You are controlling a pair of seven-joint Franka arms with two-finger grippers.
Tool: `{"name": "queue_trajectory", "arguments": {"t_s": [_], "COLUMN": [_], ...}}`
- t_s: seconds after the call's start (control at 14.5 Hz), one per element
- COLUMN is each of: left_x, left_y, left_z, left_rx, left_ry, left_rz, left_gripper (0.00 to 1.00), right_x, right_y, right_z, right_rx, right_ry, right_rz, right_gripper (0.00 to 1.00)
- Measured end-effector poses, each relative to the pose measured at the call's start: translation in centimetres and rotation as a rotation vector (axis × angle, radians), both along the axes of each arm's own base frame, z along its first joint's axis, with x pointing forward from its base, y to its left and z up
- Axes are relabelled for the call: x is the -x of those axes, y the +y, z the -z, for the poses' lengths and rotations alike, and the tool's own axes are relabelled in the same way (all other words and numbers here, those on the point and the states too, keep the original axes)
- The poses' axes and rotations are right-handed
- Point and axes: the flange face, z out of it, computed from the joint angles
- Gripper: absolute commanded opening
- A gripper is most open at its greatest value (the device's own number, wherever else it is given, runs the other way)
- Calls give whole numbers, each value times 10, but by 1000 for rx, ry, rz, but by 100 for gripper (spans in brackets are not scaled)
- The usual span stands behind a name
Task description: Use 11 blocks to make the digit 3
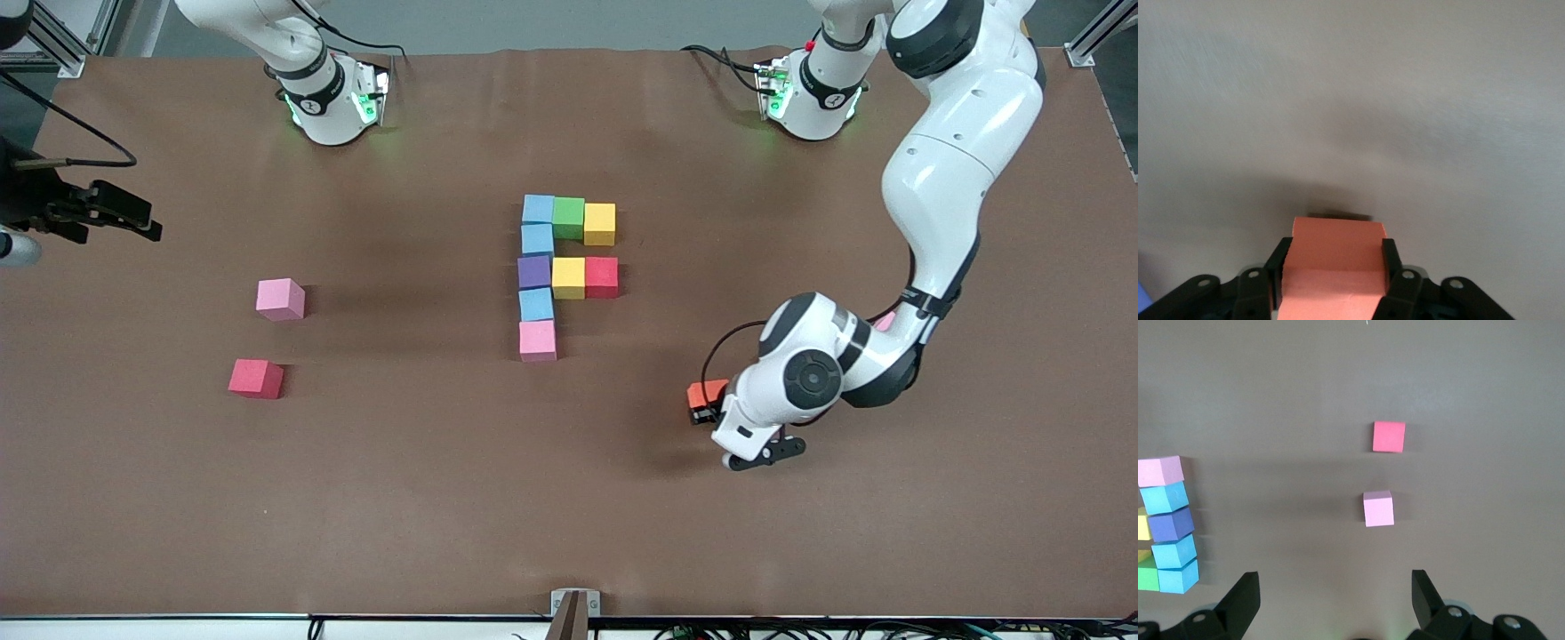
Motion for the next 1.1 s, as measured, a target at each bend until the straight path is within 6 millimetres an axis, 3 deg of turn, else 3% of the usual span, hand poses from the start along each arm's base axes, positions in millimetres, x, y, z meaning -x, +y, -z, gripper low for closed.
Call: {"name": "queue_trajectory", "arguments": {"t_s": [0.28,0.48,0.97,1.1], "left_x": [35,60,101,106], "left_y": [-72,-114,-169,-175], "left_z": [-6,-4,-1,0], "left_rx": [-24,-45,-94,-108], "left_ry": [31,54,104,117], "left_rz": [-243,-411,-864,-1019], "left_gripper": [23,24,23,23], "right_x": [1,1,1,1], "right_y": [-21,-20,-20,-20], "right_z": [-25,-36,-36,-36], "right_rx": [3,4,4,4], "right_ry": [-53,-76,-80,-80], "right_rz": [39,36,36,36], "right_gripper": [100,100,100,100]}}
